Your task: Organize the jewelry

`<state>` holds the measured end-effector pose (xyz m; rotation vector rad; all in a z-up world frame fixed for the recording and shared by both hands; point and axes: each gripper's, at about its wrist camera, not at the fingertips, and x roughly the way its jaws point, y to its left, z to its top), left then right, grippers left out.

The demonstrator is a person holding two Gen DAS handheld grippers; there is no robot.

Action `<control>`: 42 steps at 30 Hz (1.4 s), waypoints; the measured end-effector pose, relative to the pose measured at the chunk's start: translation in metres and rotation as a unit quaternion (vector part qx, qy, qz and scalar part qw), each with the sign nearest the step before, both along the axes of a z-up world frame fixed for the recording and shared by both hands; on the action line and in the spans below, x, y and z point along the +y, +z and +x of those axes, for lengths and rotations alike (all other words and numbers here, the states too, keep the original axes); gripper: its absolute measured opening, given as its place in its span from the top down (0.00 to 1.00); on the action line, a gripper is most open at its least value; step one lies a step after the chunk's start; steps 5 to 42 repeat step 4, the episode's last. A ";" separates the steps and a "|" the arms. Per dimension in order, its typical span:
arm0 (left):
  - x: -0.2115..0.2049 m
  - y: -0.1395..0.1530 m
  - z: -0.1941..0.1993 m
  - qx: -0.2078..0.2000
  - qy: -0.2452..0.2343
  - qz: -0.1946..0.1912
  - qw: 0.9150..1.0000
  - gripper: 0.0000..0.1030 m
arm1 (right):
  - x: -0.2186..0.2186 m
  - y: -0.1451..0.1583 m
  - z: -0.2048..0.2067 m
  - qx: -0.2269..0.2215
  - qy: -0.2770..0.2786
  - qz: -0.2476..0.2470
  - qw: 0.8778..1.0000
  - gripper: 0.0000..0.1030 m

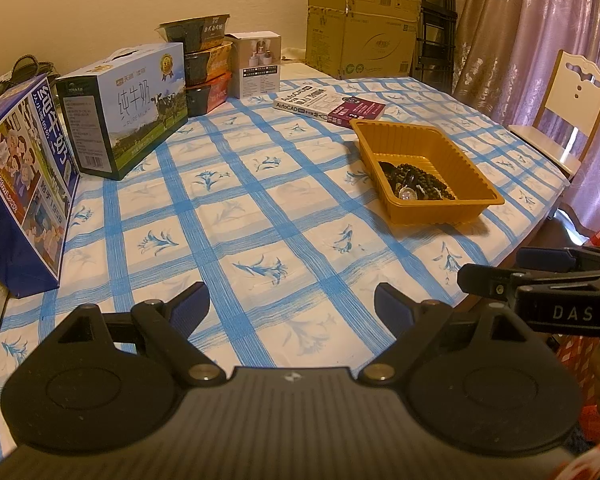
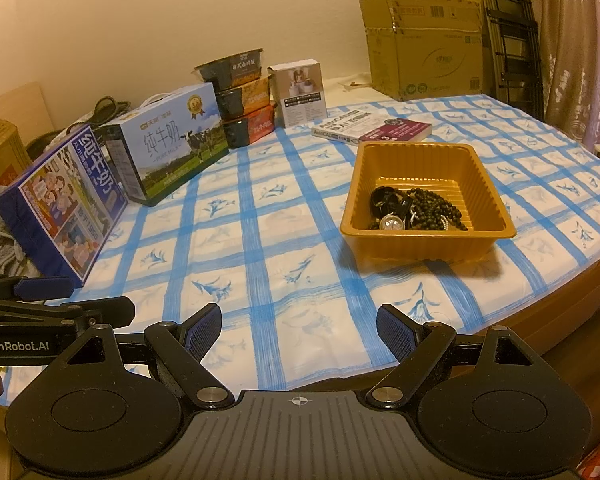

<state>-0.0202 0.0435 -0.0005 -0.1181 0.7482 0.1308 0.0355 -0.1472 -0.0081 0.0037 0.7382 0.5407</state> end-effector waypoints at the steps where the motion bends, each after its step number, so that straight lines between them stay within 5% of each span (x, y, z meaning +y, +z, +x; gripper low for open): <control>1: 0.000 0.000 0.000 0.000 0.000 0.000 1.000 0.14 | 0.000 0.000 0.000 0.000 0.000 0.000 1.000 0.18; 42: -0.001 -0.001 0.003 -0.001 0.001 0.001 1.000 0.14 | -0.001 0.001 0.003 0.000 -0.002 0.001 1.000 0.18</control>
